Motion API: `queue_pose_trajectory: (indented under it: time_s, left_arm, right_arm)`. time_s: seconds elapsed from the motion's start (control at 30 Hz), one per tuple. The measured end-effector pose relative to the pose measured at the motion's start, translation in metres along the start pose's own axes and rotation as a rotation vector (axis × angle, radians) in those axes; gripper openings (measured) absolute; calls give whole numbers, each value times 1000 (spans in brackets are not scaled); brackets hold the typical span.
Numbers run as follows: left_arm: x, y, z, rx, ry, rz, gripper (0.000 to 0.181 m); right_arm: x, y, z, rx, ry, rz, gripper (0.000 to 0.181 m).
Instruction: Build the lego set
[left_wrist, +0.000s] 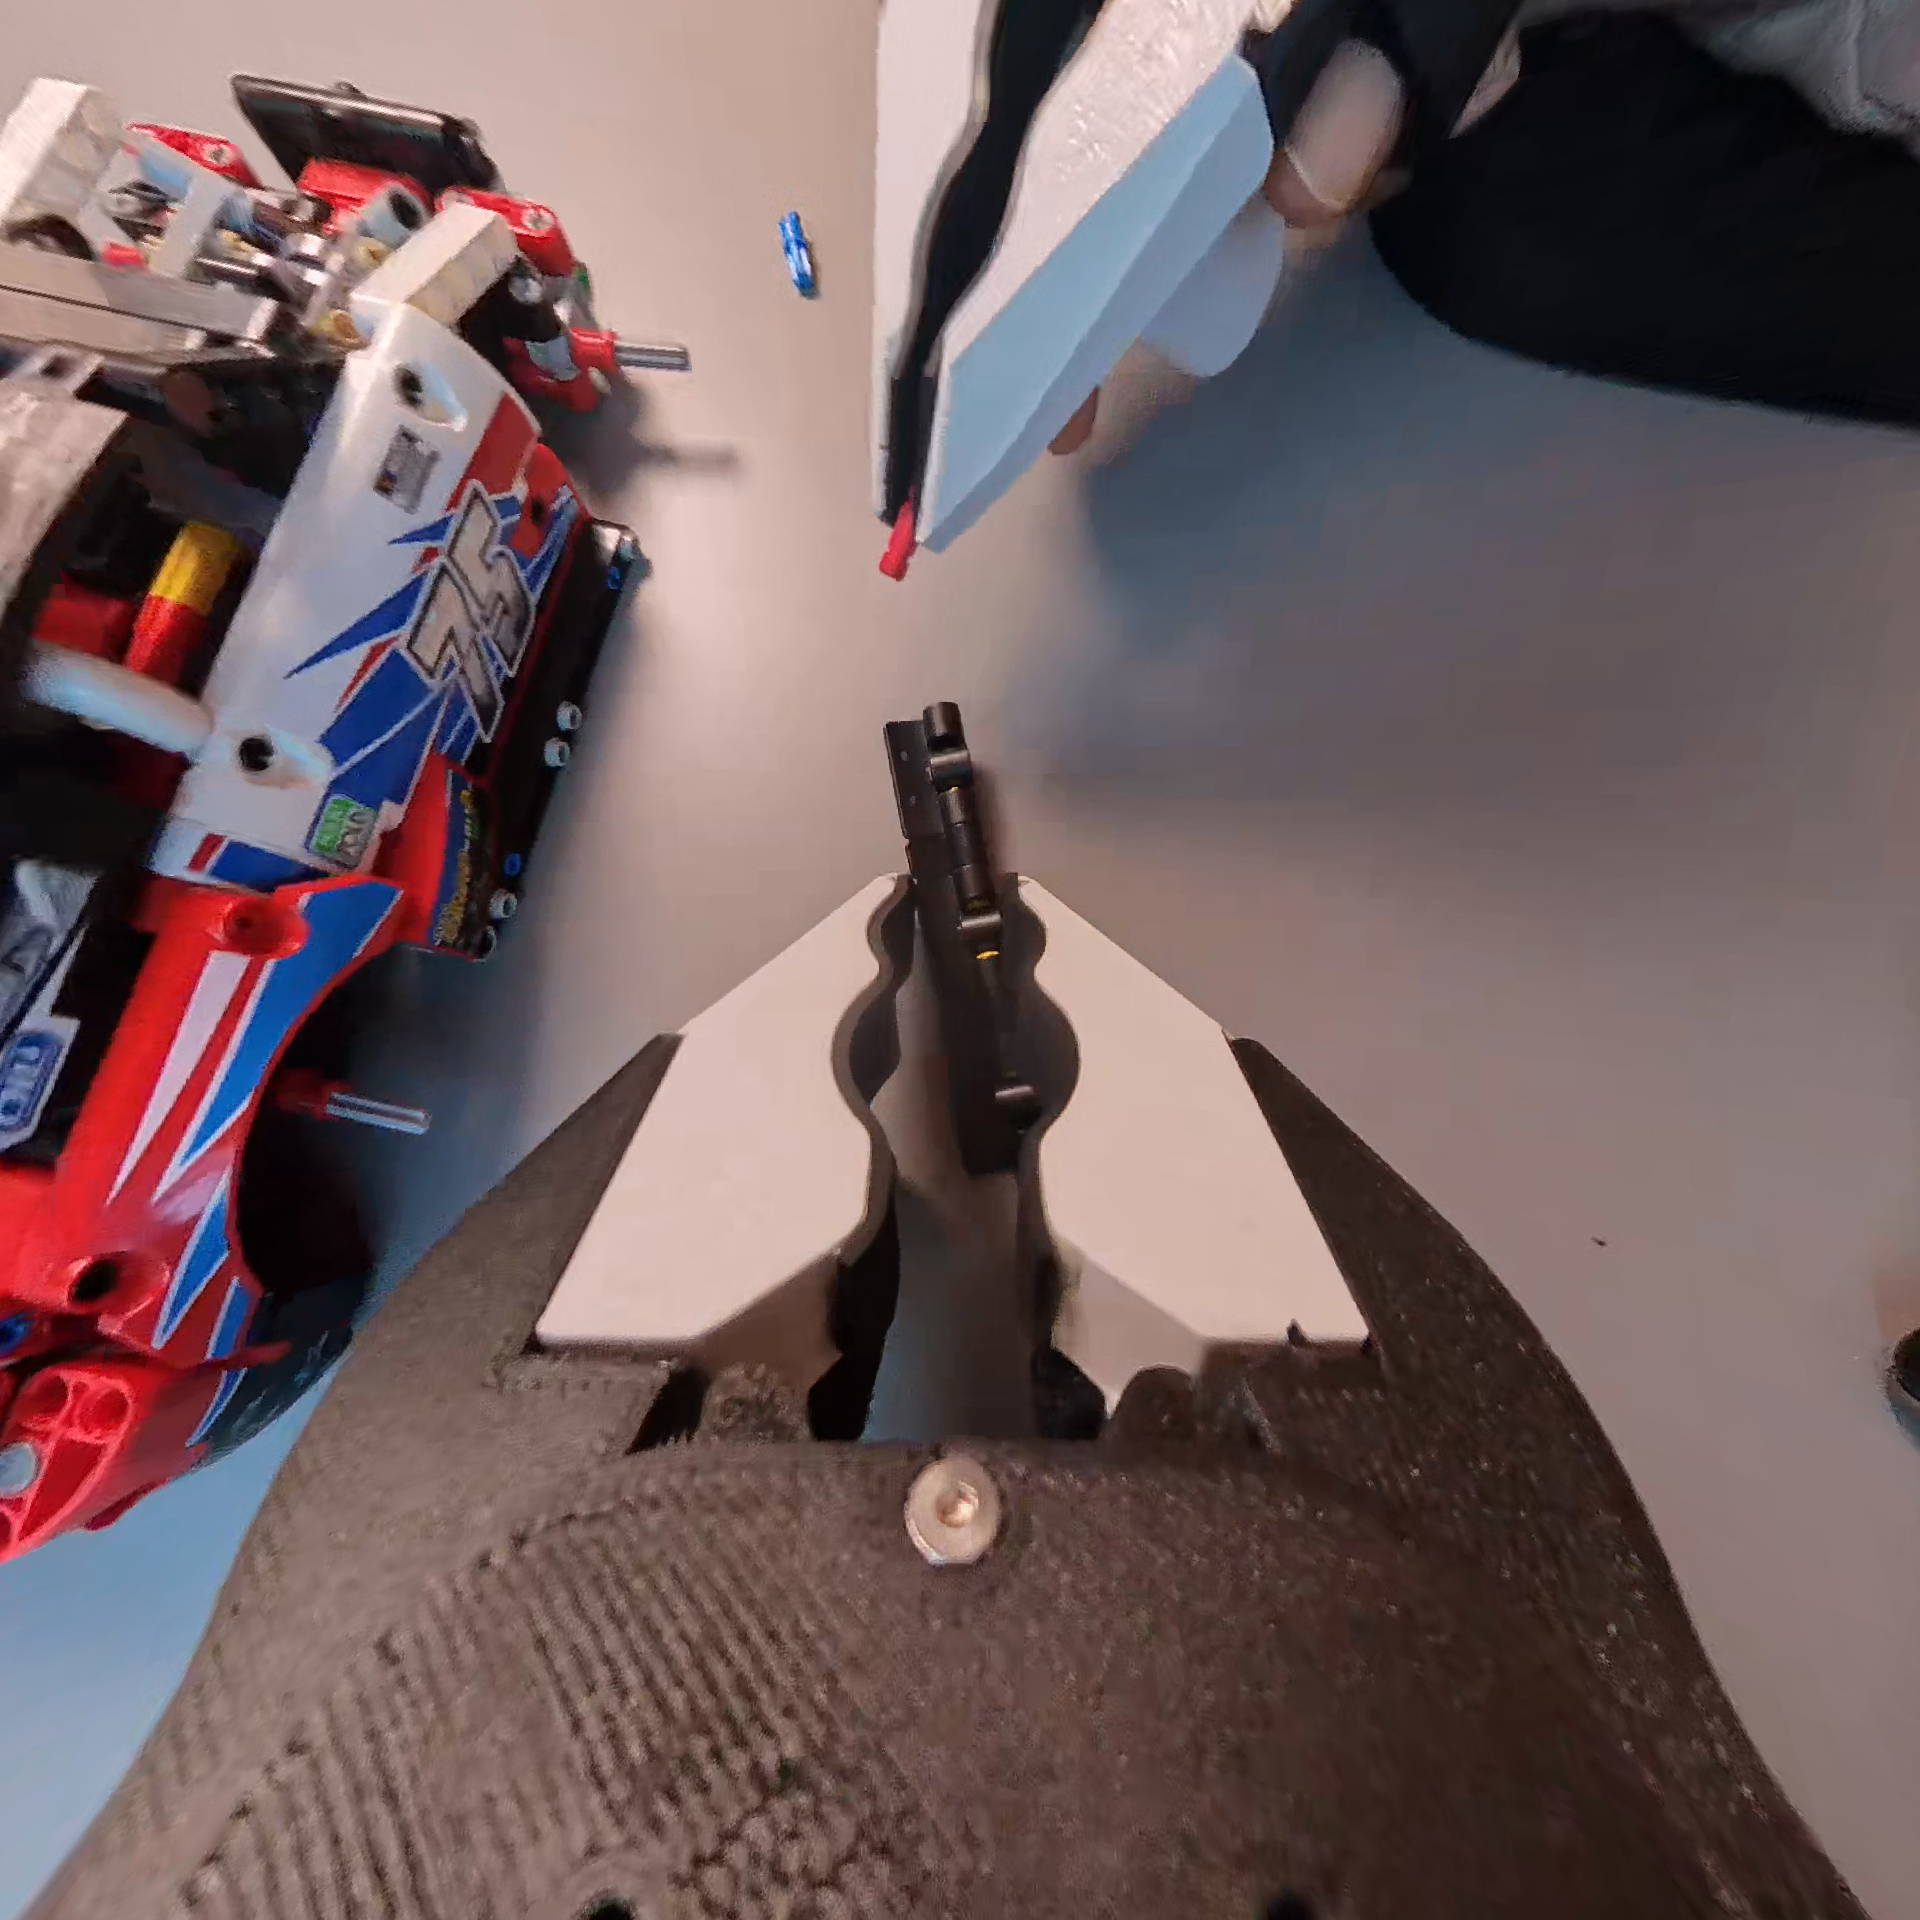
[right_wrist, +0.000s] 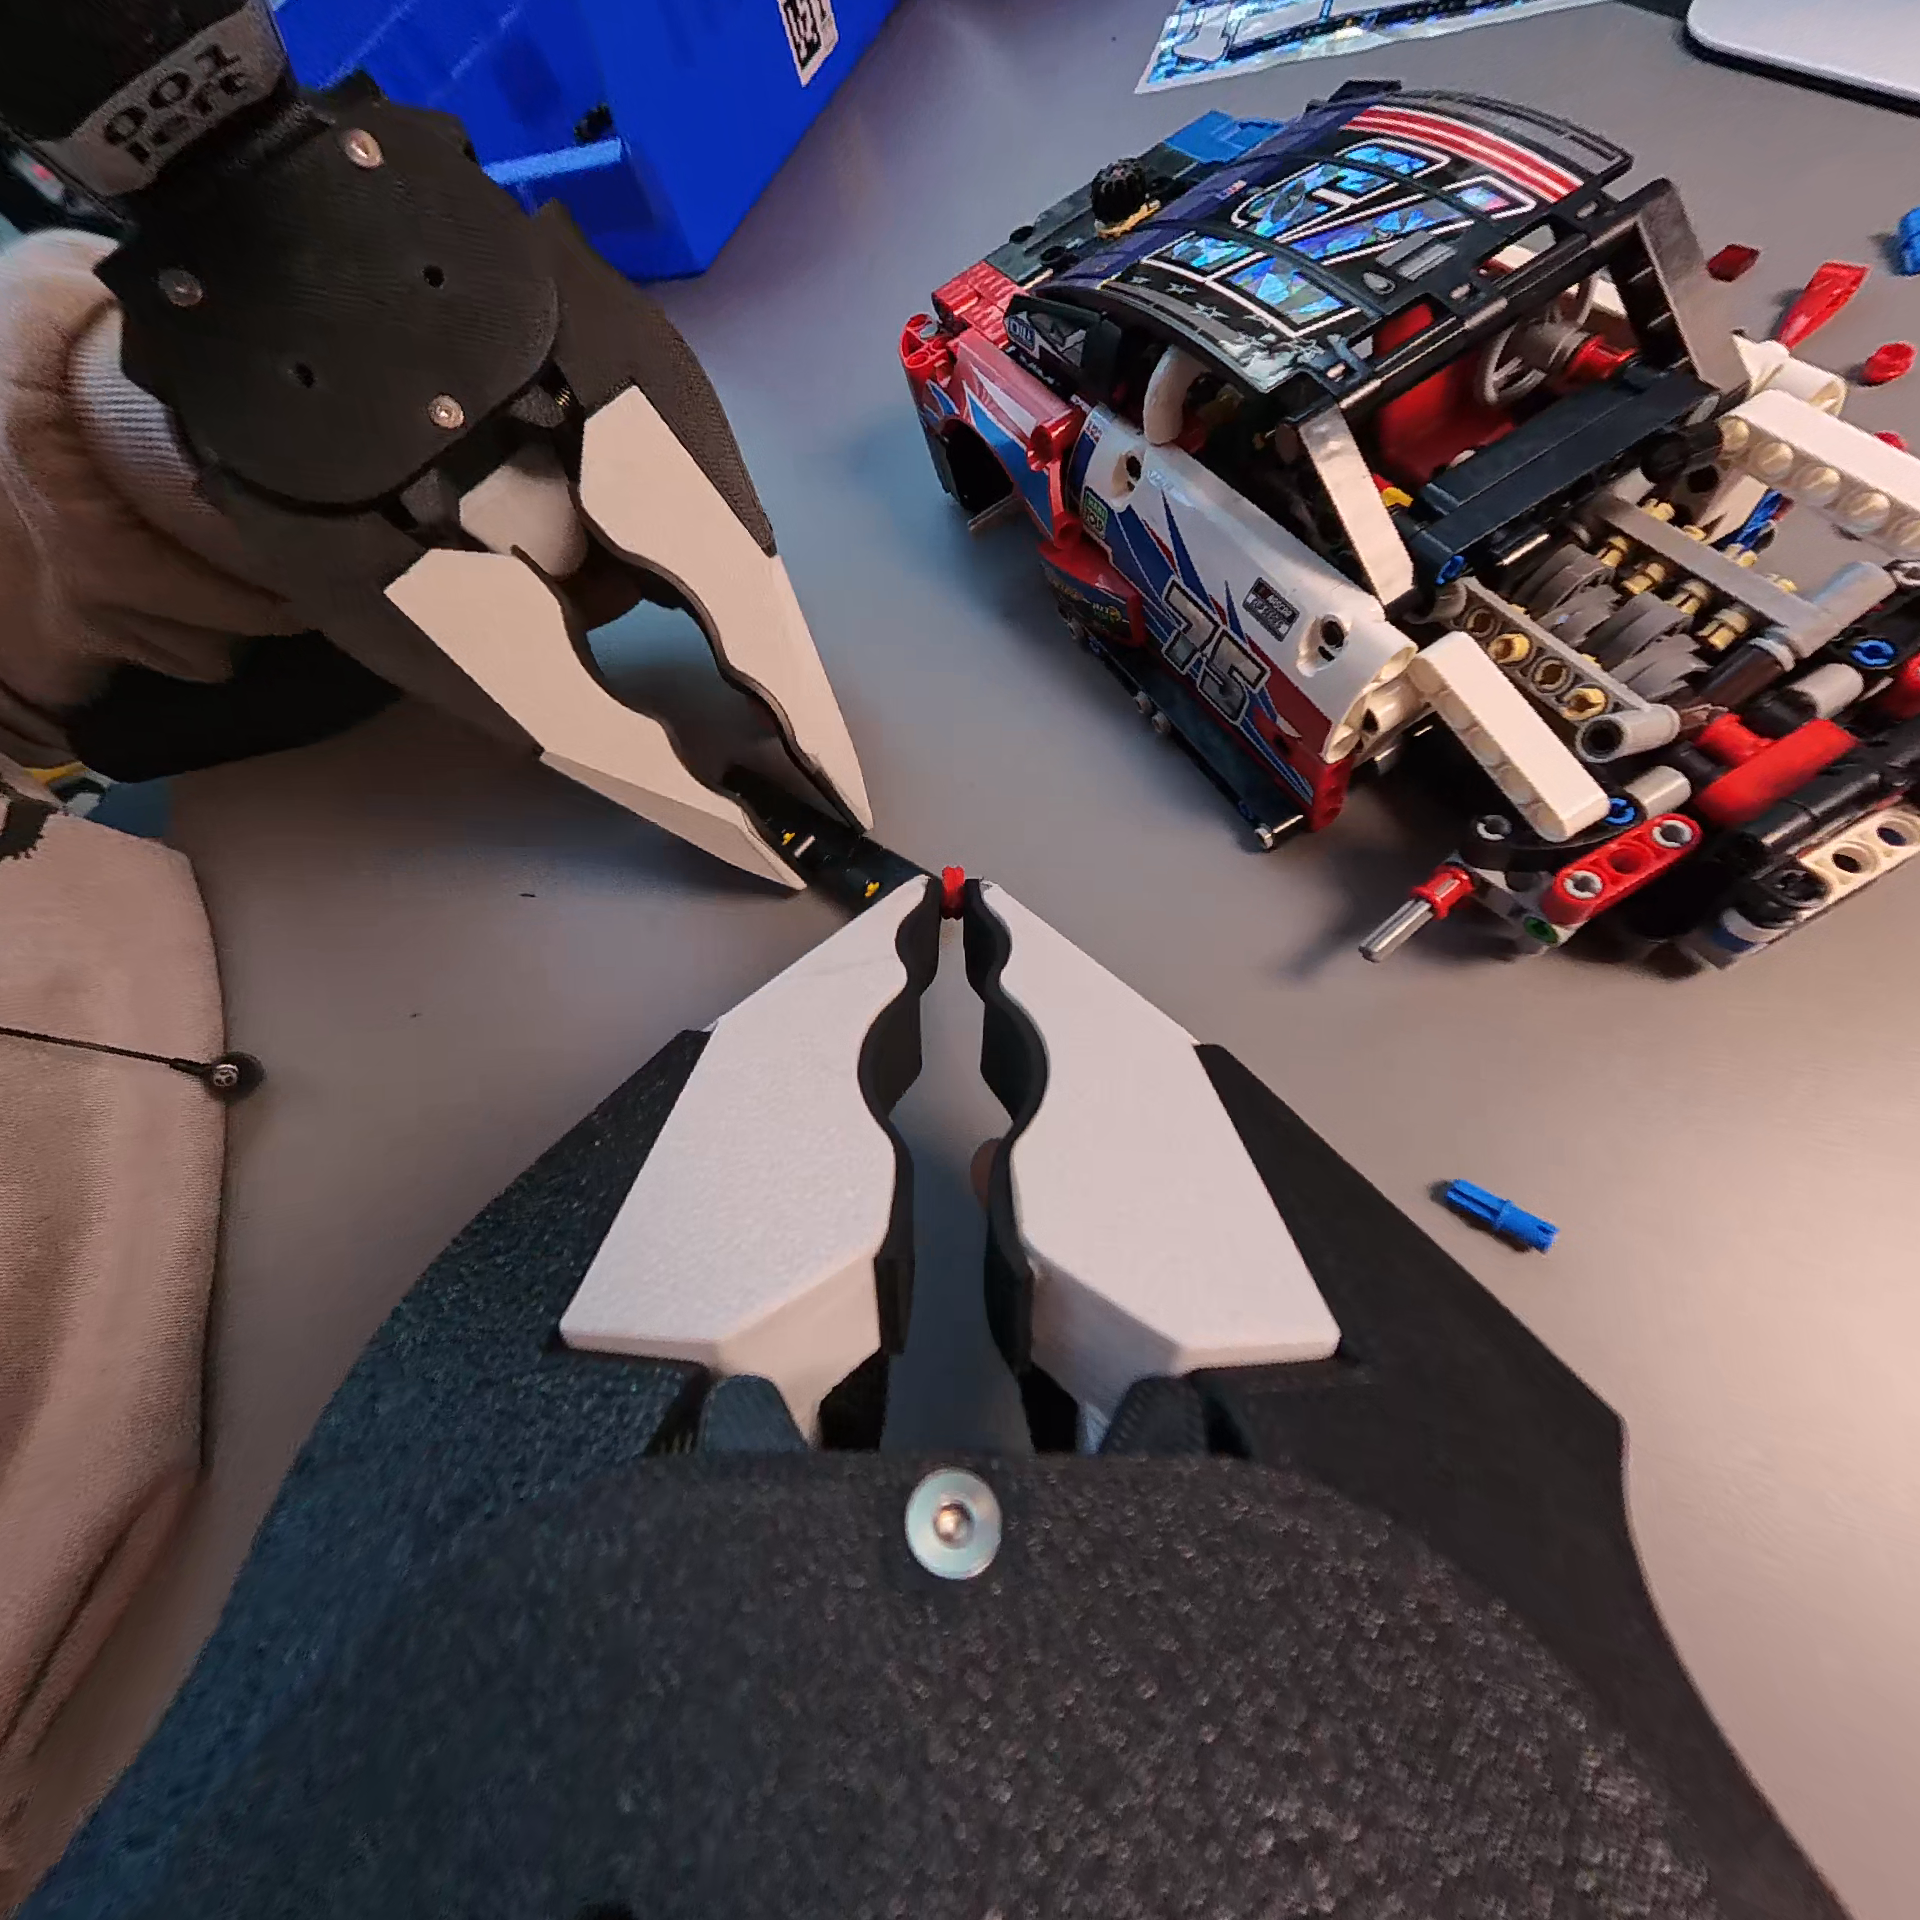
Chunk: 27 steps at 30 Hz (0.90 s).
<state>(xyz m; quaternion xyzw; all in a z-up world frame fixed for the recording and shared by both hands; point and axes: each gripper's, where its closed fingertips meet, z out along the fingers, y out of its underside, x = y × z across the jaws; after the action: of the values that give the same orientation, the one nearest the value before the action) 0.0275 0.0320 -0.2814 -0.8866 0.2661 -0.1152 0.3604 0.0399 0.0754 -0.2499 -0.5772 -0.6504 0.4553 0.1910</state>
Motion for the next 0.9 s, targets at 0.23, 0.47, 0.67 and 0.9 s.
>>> queue_pose_trajectory:
  time_s: [0.23,0.47,0.67,0.9]
  left_arm:
    - [-11,-55,-38,437,81,-242,14]
    - [-18,-60,-24,469,106,-382,14]
    - [-43,-69,-25,476,96,-457,14]
    - [-47,-84,-38,508,105,-448,14]
  right_arm:
    - [-4,-5,6,40,-25,56,1]
    - [-19,-16,32,102,-84,73,1]
    - [-14,-36,36,194,-175,173,1]
    - [-10,-59,24,357,-216,135,2]
